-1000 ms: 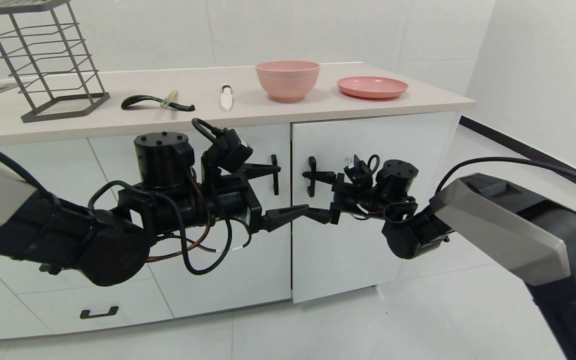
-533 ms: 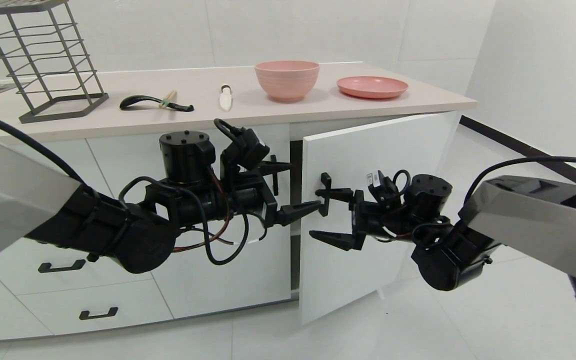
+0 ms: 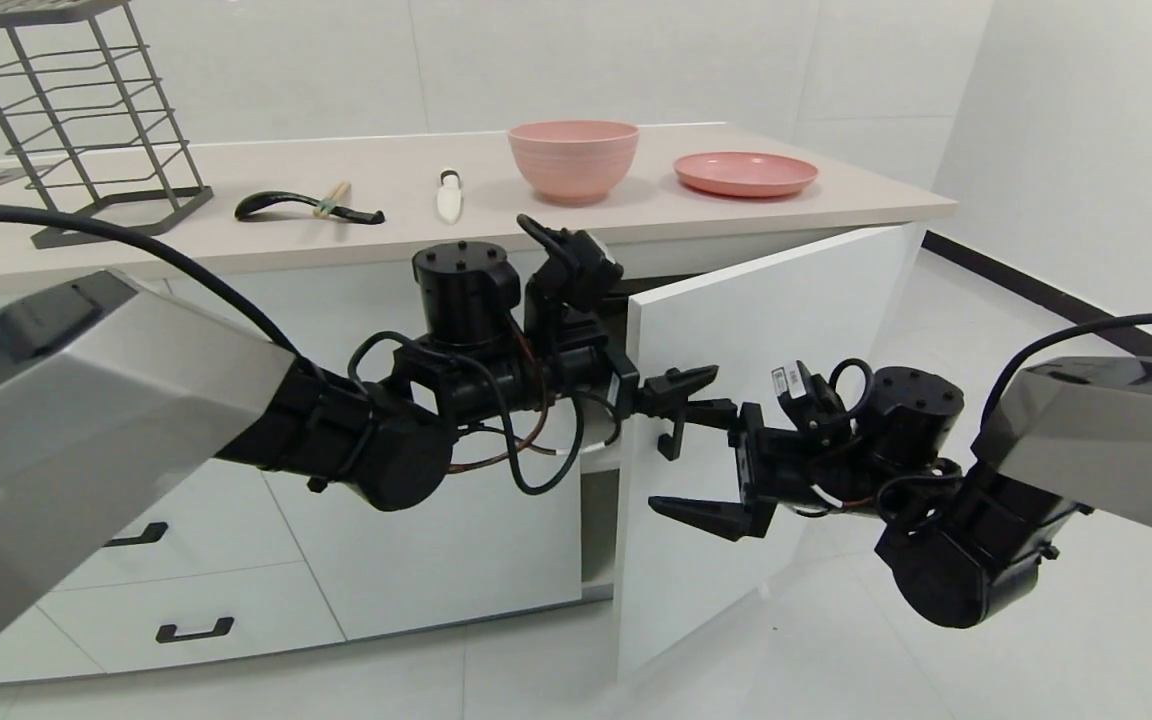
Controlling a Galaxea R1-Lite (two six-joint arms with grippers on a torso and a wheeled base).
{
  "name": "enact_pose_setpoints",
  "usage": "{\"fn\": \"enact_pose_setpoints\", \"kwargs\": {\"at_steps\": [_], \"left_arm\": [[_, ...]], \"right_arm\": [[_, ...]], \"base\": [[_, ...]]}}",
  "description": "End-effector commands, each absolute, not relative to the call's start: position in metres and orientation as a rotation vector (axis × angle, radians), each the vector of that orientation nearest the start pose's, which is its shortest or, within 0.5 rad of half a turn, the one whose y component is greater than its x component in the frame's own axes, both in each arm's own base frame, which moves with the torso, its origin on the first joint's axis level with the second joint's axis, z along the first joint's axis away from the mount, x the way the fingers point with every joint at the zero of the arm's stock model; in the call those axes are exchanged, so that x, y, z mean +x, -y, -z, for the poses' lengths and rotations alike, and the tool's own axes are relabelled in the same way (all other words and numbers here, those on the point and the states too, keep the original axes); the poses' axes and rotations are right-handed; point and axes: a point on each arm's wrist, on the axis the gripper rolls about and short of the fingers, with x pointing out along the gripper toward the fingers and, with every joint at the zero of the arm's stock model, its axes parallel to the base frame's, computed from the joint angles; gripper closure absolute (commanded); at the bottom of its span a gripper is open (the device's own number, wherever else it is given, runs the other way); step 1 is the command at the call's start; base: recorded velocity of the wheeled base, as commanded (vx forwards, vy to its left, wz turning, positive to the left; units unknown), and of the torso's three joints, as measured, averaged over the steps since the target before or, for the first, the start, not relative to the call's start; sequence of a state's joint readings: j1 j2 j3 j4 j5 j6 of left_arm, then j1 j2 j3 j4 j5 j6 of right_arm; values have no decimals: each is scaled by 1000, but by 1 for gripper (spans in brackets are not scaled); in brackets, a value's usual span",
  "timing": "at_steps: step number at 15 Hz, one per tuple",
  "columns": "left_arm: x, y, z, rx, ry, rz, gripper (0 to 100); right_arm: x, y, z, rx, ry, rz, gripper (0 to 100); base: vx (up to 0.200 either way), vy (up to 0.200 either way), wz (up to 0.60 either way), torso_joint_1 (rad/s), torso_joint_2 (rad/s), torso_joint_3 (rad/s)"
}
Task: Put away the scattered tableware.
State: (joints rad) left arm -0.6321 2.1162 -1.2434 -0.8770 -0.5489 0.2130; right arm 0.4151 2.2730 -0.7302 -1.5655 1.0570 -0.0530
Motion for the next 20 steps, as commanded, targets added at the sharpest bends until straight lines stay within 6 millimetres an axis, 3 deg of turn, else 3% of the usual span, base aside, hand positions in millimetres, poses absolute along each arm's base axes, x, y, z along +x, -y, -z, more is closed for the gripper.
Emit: {"fn": "enact_pose_setpoints", "kwargs": {"at_steps": [1,7,11,14,18,19,20], "left_arm": [[327,276,-167,172,131,1219,0],[310,262,-168,149,78,1214,0],[308,263,-169,147,81,1220,0],[307,267,-166,148,75,1228,0],[311,269,-162,154,60,1152,0],[311,269,-161,155,57,1126,0],[311,269,-162,158,58,1108,0]], "right_arm": [[328,-162,-63,-61,84,-1462,0],[341,-133,-57,-61,65,-1375,0],[347,-116,-48,-55,40,-1325,0],[339,-115,-43,-59,15,-1328,0],[287,-103,-64,-80,-24,-1258,0],[270,-98,-77,-86,-13,-1249,0],[244,-88,-102,-106,43,-1235,0]], "base": [[0,0,0,0,0,0],[0,0,0,0,0,0],[0,0,0,0,0,0],[0,0,0,0,0,0],[0,0,0,0,0,0],[0,0,0,0,0,0],[0,0,0,0,0,0]]}}
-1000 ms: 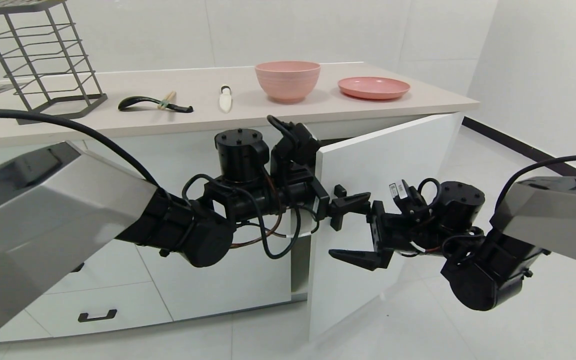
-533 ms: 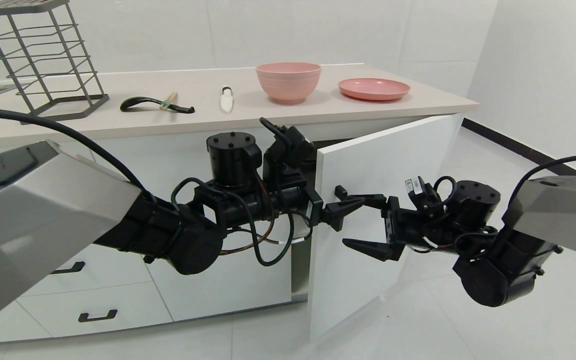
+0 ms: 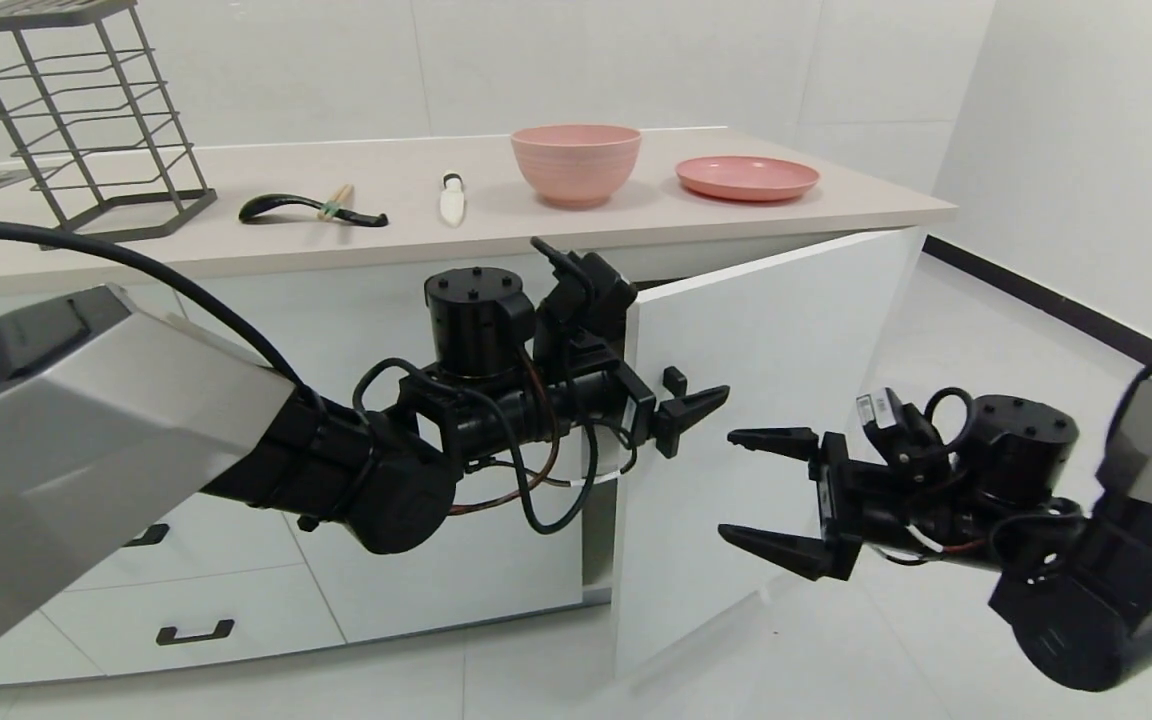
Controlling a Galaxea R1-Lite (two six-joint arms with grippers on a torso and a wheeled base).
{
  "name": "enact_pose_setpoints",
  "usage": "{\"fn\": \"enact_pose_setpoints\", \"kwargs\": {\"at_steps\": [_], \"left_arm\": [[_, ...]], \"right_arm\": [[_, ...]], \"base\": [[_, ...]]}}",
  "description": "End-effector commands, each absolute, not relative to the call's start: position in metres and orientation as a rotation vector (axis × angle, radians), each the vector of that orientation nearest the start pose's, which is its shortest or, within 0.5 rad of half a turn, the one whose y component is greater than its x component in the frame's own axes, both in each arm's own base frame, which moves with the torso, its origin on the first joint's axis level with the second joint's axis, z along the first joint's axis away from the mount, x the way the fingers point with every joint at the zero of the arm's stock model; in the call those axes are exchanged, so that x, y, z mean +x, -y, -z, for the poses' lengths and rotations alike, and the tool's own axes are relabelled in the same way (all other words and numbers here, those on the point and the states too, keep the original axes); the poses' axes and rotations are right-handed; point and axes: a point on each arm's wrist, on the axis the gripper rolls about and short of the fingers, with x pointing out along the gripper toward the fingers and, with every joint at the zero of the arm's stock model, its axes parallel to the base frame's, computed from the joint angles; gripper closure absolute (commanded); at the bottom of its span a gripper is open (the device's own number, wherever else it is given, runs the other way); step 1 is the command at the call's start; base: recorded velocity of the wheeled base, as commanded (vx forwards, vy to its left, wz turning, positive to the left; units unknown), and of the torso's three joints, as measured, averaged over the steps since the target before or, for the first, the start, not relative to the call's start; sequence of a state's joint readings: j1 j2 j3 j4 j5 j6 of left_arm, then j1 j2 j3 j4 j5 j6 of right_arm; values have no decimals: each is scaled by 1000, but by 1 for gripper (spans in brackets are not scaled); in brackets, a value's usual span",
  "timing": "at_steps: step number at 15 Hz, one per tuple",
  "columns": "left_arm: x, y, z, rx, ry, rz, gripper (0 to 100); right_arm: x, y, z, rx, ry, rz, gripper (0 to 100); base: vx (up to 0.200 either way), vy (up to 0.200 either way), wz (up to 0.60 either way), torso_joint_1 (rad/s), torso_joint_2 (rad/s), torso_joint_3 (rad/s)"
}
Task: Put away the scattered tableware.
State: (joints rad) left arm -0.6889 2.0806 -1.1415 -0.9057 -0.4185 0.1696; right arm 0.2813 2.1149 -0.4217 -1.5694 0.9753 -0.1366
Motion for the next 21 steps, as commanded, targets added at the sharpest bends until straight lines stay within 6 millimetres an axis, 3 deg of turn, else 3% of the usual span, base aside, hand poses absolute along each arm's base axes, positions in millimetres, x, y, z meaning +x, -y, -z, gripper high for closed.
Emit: {"fn": "enact_pose_setpoints", "kwargs": {"at_steps": [1,4,5,7,11,16,21], "left_arm": [[310,270,-161,161,56,1105,0],[307,274,-156,167,44,1094,0],[305,277,-156,166,40,1080,0],[294,289,-155,158,36,1080,0],[269,304,-144,145,11,1146,0],[250,321,-144,109,26,1201,0],[226,350,-120,94,-6,1285,0]], "right_arm": [[223,-80,-117,-121,84,-1222,0],[161,-55,-139,-156,162,-1162,0],[150,-51,-150,-184,230,-1139,0],[110,-35,-190,-296,493,-1035,0],[58,-20,-224,-462,767,-875,0],[38,-18,-230,-519,851,-828,0],[29,-18,-234,-544,888,-810,0]], "base": [[0,0,0,0,0,0],[0,0,0,0,0,0],[0,0,0,0,0,0],[0,0,0,0,0,0],[0,0,0,0,0,0],[0,0,0,0,0,0],[0,0,0,0,0,0]]}}
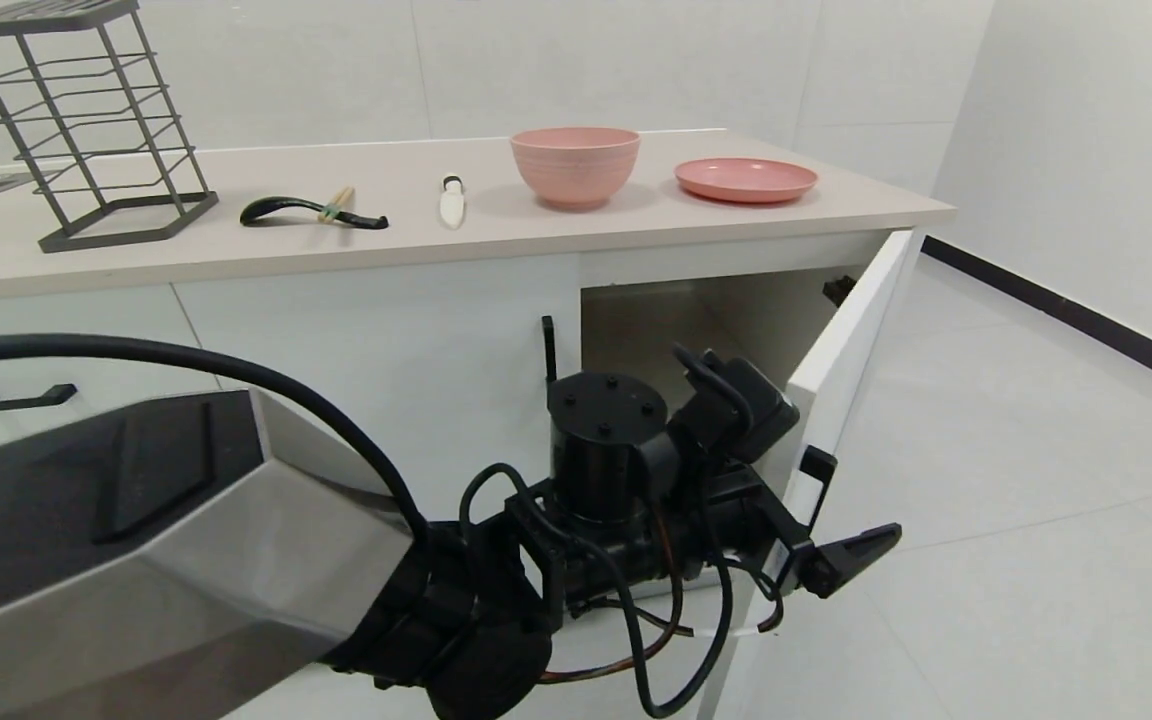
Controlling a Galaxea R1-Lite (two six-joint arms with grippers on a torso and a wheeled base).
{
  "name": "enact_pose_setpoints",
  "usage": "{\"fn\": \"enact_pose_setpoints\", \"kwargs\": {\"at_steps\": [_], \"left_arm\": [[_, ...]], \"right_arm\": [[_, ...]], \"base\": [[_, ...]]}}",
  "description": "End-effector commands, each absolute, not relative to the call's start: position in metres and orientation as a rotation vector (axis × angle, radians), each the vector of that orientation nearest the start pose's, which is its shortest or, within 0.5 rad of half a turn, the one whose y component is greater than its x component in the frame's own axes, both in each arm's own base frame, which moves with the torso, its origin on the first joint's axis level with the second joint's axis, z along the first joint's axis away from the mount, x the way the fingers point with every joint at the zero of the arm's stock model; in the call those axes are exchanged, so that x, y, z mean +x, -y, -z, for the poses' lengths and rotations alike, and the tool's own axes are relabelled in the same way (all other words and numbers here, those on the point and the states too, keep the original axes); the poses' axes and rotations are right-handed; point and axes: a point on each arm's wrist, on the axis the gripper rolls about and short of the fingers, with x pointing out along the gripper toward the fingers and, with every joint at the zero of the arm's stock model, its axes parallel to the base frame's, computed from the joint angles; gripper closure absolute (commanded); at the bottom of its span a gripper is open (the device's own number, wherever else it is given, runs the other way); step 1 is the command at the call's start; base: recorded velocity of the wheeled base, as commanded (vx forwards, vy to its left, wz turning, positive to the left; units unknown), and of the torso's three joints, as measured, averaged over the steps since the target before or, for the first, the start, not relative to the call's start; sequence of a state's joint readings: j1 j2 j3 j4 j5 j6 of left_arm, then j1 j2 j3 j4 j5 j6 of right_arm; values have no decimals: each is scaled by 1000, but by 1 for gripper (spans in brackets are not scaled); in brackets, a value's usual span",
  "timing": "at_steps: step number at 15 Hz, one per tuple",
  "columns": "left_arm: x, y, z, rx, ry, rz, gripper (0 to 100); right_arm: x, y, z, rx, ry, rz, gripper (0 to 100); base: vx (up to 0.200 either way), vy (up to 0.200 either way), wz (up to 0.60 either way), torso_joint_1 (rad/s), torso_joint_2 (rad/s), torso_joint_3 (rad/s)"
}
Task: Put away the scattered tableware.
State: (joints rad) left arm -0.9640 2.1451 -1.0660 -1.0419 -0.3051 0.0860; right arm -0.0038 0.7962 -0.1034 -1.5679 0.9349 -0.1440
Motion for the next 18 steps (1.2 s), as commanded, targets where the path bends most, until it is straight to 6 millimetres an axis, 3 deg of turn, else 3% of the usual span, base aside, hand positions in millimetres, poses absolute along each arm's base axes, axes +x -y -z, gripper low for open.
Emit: {"fn": "enact_pose_setpoints", "kwargs": {"at_steps": [1,8,11,13,15,18], "left_arm": [[224,353,-118,89,-7,1295,0],[202,393,-113,58,67,1390,0],[196,422,-109,25,140,1437,0],[187,440,-103,12,168,1479,0],[163,461,-94,-8,205,1565,0],[188,447,-98,-3,206,1507,0]], "right_arm": [[27,-18,-234,-549,896,-807,0],[20,-18,-239,-578,930,-780,0],[19,-18,-240,-582,938,-778,0],[16,-18,-243,-592,956,-772,0],[12,-18,-246,-611,977,-756,0],[11,-18,-248,-616,983,-752,0]], "base": [[0,0,0,0,0,0],[0,0,0,0,0,0],[0,0,0,0,0,0],[0,0,0,0,0,0],[0,0,0,0,0,0],[0,0,0,0,0,0]]}}
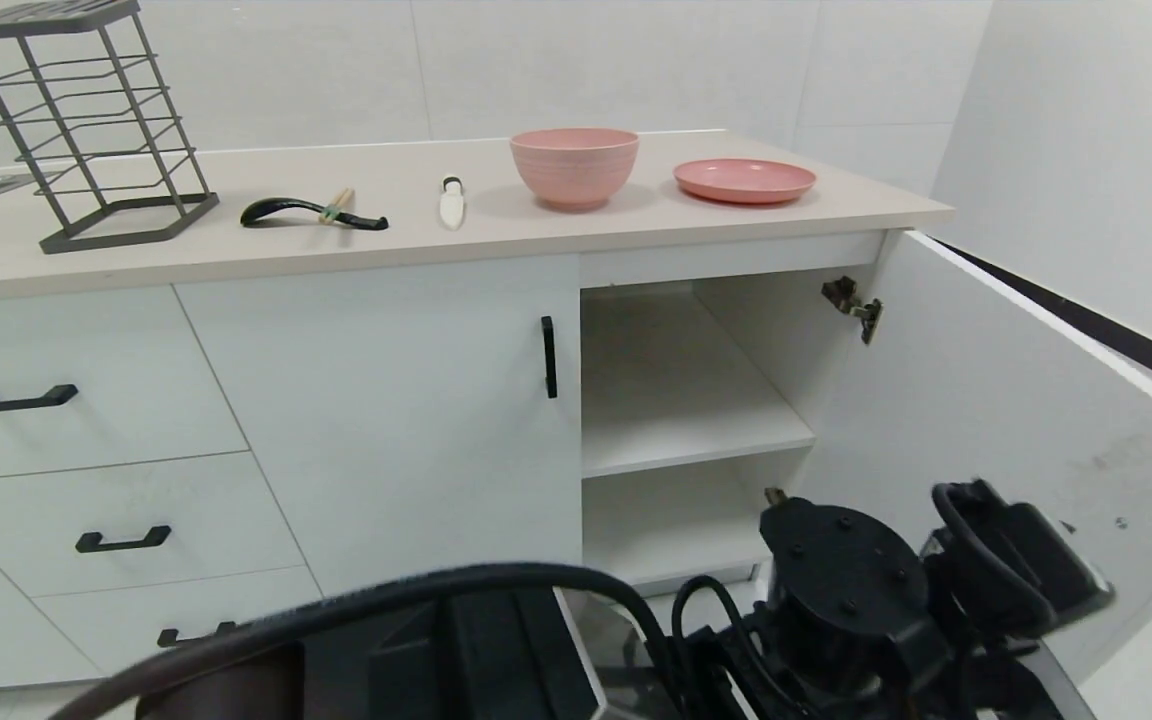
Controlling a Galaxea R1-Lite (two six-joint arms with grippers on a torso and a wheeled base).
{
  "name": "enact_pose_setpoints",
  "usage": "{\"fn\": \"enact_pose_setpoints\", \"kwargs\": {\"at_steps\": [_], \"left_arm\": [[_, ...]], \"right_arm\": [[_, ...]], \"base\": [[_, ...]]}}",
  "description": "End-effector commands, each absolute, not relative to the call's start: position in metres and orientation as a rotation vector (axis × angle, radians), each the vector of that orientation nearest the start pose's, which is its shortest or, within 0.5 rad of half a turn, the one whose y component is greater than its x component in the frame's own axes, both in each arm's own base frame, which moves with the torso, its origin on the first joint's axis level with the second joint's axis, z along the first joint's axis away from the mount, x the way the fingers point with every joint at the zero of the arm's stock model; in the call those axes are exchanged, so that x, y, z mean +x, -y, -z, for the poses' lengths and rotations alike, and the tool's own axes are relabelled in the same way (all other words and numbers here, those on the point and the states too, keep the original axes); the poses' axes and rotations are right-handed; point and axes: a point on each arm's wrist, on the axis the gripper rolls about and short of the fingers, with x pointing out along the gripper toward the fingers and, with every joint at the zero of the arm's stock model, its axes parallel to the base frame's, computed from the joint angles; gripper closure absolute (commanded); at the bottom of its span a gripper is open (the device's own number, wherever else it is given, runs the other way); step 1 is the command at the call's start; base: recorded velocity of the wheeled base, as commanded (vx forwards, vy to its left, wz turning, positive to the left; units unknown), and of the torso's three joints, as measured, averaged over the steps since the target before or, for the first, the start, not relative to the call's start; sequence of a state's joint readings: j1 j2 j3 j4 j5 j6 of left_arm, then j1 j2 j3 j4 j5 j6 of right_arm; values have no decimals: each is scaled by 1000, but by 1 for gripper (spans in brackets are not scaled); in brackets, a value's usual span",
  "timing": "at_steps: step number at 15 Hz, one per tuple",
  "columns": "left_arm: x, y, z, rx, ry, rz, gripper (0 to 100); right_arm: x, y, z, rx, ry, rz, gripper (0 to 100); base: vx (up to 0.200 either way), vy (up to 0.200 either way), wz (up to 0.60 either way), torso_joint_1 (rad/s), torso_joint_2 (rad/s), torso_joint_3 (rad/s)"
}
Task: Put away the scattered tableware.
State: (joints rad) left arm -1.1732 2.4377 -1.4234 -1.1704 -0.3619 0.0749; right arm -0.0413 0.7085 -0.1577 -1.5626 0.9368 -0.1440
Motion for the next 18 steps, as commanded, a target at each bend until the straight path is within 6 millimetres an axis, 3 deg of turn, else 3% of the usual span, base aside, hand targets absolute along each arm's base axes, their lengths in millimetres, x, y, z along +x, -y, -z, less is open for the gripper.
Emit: {"fn": "enact_pose_setpoints", "kwargs": {"at_steps": [1,3,4,6,8,10,11,12,13,16,18], "left_arm": [[200,434,-108,-3,213,1473,0],[218,408,-125,5,215,1415,0],[233,382,-141,8,221,1357,0],[243,332,-165,18,219,1270,0],[231,278,-182,37,197,1210,0],[220,244,-194,41,202,1167,0],[207,212,-208,41,228,1120,0],[202,199,-213,40,242,1096,0],[188,170,-219,44,258,1050,0],[158,110,-213,60,254,913,0],[143,82,-210,73,273,822,0]], "right_arm": [[11,-18,-248,-616,983,-752,0],[11,-18,-247,-616,981,-751,0],[10,-18,-247,-618,984,-750,0],[6,-18,-244,-618,986,-751,0],[-1,-18,-240,-614,987,-757,0],[-7,-18,-237,-610,983,-764,0],[-14,-19,-233,-607,973,-773,0],[-17,-19,-231,-609,970,-784,0],[-28,-19,-225,-612,961,-795,0],[-51,-19,-203,-569,907,-832,0],[-62,-17,-185,-546,864,-862,0]], "base": [[0,0,0,0,0,0],[0,0,0,0,0,0],[0,0,0,0,0,0],[0,0,0,0,0,0],[0,0,0,0,0,0],[0,0,0,0,0,0],[0,0,0,0,0,0],[0,0,0,0,0,0],[0,0,0,0,0,0],[0,0,0,0,0,0],[0,0,0,0,0,0]]}}
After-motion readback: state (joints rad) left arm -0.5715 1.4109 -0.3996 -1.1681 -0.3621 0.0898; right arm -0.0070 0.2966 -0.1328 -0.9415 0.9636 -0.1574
